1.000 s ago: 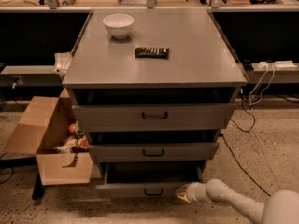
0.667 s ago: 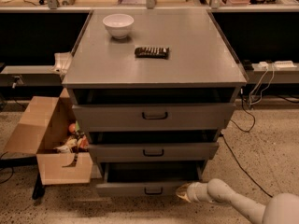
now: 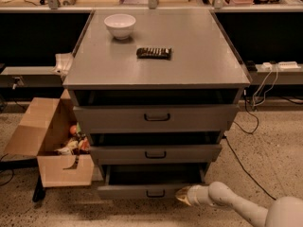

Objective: Close bottom drawer

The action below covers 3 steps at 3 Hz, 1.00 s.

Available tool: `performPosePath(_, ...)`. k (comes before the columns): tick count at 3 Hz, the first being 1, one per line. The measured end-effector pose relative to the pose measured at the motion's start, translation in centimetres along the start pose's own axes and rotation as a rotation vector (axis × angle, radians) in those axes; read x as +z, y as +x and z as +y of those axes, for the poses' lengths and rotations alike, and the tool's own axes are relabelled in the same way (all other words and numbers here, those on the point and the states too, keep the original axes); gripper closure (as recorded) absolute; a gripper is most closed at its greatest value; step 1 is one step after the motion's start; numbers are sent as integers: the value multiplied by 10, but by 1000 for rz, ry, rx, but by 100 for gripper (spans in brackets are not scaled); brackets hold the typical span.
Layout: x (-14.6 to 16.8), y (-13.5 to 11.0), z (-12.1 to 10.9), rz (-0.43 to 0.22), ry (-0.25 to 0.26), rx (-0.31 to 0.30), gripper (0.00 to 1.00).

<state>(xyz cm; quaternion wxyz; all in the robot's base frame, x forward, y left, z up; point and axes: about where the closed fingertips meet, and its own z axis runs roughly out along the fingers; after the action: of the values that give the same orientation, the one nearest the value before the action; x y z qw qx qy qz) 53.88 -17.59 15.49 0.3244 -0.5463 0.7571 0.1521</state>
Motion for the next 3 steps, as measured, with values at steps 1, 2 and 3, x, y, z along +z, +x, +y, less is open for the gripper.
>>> performPosePath(1,4,-8,16,-24,-17,91,100)
performPosePath(2,4,-13,28,-55,0,256,100)
performPosePath(3,2,-11,22,-69,63,382,100)
